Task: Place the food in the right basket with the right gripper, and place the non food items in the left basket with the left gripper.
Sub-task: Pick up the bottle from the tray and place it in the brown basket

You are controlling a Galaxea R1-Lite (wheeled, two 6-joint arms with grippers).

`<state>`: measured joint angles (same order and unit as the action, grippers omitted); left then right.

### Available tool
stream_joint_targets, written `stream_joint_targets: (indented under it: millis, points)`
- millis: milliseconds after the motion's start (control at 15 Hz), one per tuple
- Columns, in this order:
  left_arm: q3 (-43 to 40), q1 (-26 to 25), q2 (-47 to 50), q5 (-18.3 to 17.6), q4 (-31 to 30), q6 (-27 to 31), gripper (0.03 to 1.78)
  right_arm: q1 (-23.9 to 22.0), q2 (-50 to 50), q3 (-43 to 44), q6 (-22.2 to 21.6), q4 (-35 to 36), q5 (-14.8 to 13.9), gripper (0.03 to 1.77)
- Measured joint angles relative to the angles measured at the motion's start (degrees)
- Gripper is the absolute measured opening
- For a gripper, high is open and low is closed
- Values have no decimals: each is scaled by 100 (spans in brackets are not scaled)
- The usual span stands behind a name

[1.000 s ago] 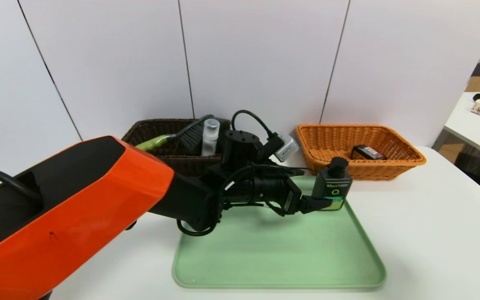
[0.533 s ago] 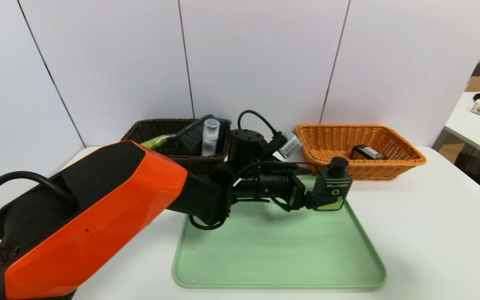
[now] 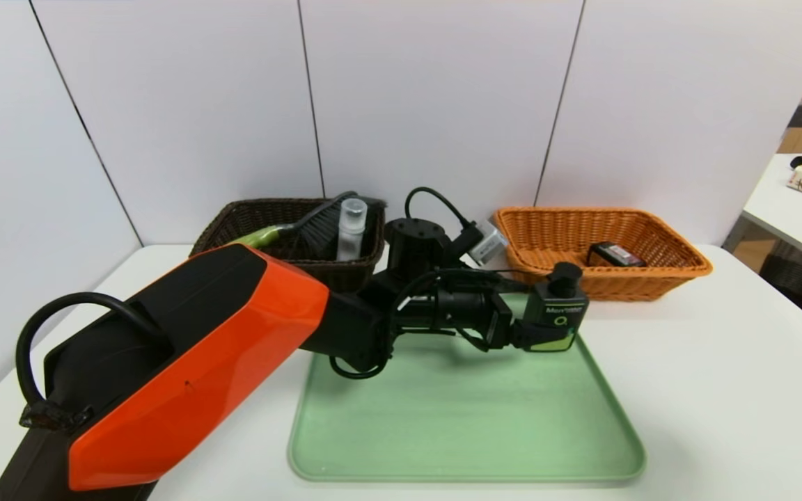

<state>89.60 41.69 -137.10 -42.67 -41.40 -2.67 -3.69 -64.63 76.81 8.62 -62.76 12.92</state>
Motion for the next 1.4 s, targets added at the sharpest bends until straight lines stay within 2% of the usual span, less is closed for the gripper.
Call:
stream_joint_targets:
  millis: [867, 1400]
  points:
    - [792, 296, -571, 11, -61, -38, 169, 1, -35, 0, 0, 0, 0, 170]
    - [957, 428, -690, 34, -57, -30, 169, 1, -30, 0, 2, 0, 0, 170]
